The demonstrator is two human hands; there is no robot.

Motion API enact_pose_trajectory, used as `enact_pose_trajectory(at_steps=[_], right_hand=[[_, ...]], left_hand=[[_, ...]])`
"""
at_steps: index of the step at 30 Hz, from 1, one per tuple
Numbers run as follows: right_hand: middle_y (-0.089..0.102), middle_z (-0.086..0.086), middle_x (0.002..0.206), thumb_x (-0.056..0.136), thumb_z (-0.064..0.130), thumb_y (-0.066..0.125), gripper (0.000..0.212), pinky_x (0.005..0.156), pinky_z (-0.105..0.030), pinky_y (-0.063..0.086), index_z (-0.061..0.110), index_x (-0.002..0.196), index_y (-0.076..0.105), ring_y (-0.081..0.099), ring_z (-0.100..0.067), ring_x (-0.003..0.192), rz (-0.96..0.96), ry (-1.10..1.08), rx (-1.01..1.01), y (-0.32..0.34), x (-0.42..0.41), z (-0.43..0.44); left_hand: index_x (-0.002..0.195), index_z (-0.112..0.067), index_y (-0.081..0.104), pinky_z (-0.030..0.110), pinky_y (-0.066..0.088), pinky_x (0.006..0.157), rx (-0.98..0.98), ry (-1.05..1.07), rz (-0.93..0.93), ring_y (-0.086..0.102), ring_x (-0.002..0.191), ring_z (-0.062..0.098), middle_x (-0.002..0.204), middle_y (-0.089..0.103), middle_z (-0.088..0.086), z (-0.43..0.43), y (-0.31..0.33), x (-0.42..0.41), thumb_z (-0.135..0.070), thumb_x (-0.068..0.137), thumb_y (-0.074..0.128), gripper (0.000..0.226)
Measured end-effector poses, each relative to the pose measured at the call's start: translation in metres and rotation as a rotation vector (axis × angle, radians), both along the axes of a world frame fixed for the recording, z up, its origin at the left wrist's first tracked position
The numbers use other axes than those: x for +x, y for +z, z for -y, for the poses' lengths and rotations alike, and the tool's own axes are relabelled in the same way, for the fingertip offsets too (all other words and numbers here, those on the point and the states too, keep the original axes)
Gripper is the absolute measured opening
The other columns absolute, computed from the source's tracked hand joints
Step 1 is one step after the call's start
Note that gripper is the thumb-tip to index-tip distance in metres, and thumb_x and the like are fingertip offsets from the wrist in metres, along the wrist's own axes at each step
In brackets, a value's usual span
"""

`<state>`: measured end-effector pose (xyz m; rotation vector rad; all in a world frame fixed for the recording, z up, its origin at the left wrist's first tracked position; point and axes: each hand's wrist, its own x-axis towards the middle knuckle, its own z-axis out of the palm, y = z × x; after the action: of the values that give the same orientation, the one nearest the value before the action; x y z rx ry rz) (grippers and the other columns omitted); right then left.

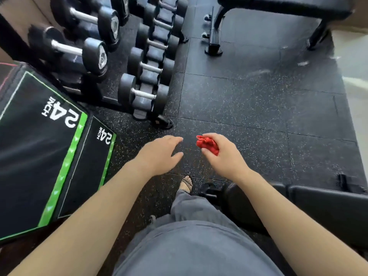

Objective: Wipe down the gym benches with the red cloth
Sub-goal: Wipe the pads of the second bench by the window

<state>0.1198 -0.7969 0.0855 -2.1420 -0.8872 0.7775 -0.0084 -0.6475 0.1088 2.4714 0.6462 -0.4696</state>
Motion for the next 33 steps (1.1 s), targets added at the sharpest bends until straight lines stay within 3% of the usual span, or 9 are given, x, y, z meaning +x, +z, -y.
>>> enact_pose_trajectory(at_steps=[6,11,15,19,25,33], right_hand=[[0.054,0.012,0.107,0.086,0.014,0.063,0.036,0.083,0.000,0.033,0.018,0.121,0.056,0.051,0.000,0.096,0.040,0.032,-0.039,0.014,0.073,-0.060],[0.057,0.014,0.107,0.086,0.015,0.062,0.035,0.089,-0.007,0.039,0.020,0.120,0.056,0.053,0.011,0.092,-0.002,-0.069,-0.016,0.015,0.127,-0.104],[0.059,0.004,0.120,0.085,0.019,0.063,0.037,0.100,-0.034,0.044,0.022,0.122,0.055,0.056,-0.012,0.111,0.048,-0.146,-0.026,0.011,0.186,-0.146],[0.061,0.003,0.118,0.085,0.018,0.063,0.037,0.099,-0.029,0.043,0.020,0.122,0.056,0.057,-0.006,0.106,0.064,-0.258,-0.019,0.019,0.252,-0.186],[0.059,0.007,0.119,0.086,0.023,0.062,0.038,0.098,-0.037,0.045,0.028,0.122,0.054,0.057,-0.010,0.108,0.064,-0.377,-0.021,0.029,0.338,-0.231],[0.059,0.005,0.119,0.086,0.022,0.062,0.037,0.097,-0.033,0.044,0.025,0.122,0.054,0.056,-0.012,0.109,0.042,-0.554,-0.015,0.026,0.456,-0.238]], left_hand=[[0.145,-0.024,0.031,0.040,0.033,0.110,-0.009,-0.062,-0.020,0.037,0.135,0.018,0.148,0.037,-0.003,-0.070,0.003,0.087,-0.041,0.095,0.044,0.055],[0.144,-0.023,0.032,0.038,0.033,0.110,-0.051,-0.096,0.043,0.039,0.133,0.016,0.146,0.040,-0.001,-0.117,0.003,0.158,-0.040,0.094,0.047,0.055],[0.144,-0.023,0.033,0.040,0.035,0.108,-0.035,-0.164,0.053,0.041,0.132,0.019,0.145,0.041,0.000,-0.166,-0.006,0.234,-0.041,0.094,0.046,0.055],[0.143,-0.022,0.034,0.040,0.036,0.107,-0.011,-0.263,0.054,0.043,0.130,0.021,0.143,0.044,0.002,-0.216,-0.007,0.317,-0.042,0.094,0.045,0.054],[0.143,-0.023,0.034,0.042,0.037,0.105,0.018,-0.378,0.036,0.044,0.129,0.021,0.142,0.044,0.001,-0.277,0.003,0.426,-0.043,0.095,0.042,0.053],[0.142,-0.025,0.034,0.044,0.039,0.104,0.023,-0.555,-0.042,0.044,0.128,0.021,0.143,0.043,-0.001,-0.285,-0.004,0.572,-0.046,0.095,0.041,0.052]])
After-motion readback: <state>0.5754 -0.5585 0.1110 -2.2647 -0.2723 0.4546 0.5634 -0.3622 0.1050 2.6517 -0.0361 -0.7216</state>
